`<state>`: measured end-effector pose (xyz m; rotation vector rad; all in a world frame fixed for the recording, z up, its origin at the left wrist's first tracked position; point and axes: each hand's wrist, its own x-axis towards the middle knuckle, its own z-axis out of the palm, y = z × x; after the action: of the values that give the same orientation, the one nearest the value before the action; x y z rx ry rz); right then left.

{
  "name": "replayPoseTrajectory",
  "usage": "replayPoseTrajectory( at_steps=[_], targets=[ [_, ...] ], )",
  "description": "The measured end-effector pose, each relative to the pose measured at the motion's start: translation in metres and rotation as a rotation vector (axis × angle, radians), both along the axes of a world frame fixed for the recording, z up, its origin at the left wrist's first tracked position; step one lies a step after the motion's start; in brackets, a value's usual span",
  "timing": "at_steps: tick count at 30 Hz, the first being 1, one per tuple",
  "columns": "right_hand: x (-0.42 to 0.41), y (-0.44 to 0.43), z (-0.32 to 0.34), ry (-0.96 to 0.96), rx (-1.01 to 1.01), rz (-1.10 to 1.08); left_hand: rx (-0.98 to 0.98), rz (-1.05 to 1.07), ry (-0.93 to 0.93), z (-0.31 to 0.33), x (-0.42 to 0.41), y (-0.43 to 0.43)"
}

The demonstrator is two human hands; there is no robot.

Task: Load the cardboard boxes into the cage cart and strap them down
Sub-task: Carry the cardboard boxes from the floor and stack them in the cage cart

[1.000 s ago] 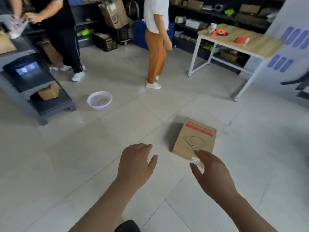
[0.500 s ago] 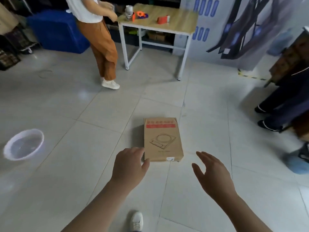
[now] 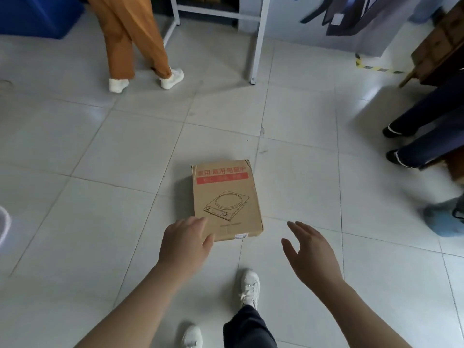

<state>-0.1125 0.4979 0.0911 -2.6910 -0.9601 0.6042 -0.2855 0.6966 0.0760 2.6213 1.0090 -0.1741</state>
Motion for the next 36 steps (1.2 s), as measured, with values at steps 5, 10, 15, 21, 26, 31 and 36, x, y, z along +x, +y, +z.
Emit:
replayPoseTrajectory(
  at_steps=[5, 10, 15, 21, 26, 31, 36],
  targets=[
    [0.073, 0.041, -0.08, 0.059, -0.026, 0.022, -0.085, 0.001, 0.076, -0.084, 0.057, 0.036],
    [0.116, 0.079, -0.192, 0.09, -0.079, 0.05, -0.132, 0.024, 0.199, -0.198, 0.092, 0.071],
    [0.132, 0.108, -0.33, 0.146, -0.176, 0.082, -0.175, 0.024, 0.32, -0.331, 0.105, 0.094],
    [0.133, 0.12, -0.491, 0.233, -0.251, 0.041, -0.169, 0.011, 0.467, -0.483, 0.091, 0.111],
    [0.134, 0.125, -0.588, 0.246, -0.277, -0.01, -0.219, 0.18, 0.543, -0.573, 0.077, 0.118],
    [0.142, 0.131, -0.636, 0.305, -0.158, -0.107, -0.394, 0.377, 0.347, -0.617, 0.07, 0.125],
    [0.148, 0.135, -0.64, 0.302, -0.085, -0.186, -0.424, 0.51, 0.212, -0.62, 0.075, 0.121]
  ],
)
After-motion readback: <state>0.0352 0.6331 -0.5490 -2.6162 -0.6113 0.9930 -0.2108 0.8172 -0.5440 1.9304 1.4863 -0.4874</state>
